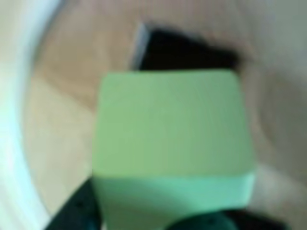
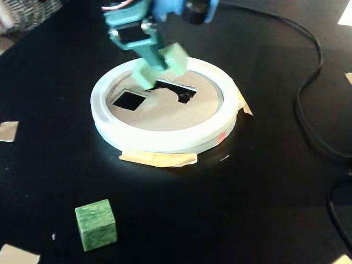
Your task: Pick up the U shape block and drop it in corresponding U shaped hole
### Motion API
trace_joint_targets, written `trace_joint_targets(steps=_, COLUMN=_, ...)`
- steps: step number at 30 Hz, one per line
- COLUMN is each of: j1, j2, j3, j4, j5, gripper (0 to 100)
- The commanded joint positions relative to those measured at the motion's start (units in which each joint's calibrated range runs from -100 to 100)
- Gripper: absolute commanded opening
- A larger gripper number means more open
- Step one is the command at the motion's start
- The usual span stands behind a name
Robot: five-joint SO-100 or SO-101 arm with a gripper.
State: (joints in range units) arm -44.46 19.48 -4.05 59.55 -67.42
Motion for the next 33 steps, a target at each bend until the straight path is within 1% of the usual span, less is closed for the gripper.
trace_joint_targets(steps=1, j1=-0.1, j2=6.1, j3=-14.3, j4=-1.4, j5=-0.5, gripper=1)
trace_joint_targets(steps=9, j1=-0.2, j2=7.4, j3=-12.3, j4=-1.3, j5=-0.7, gripper=1)
trace_joint_targets(steps=14, j1=-0.7, j2=7.3, j3=-9.2, j4=-1.2, j5=-2.4, gripper=1)
trace_joint_targets(steps=20, j1=-2.6, j2=8.0, j3=-8.7, j4=-1.2, j5=-2.8, gripper=1)
trace_joint_targets(steps=23, j1=-4.9, j2=8.4, j3=-7.8, j4=-1.3, j5=-4.2, gripper=1)
trace_joint_targets(steps=33, j1=-3.4, j2=9.1, j3=-7.4, j4=-1.3, j5=-3.8, gripper=1)
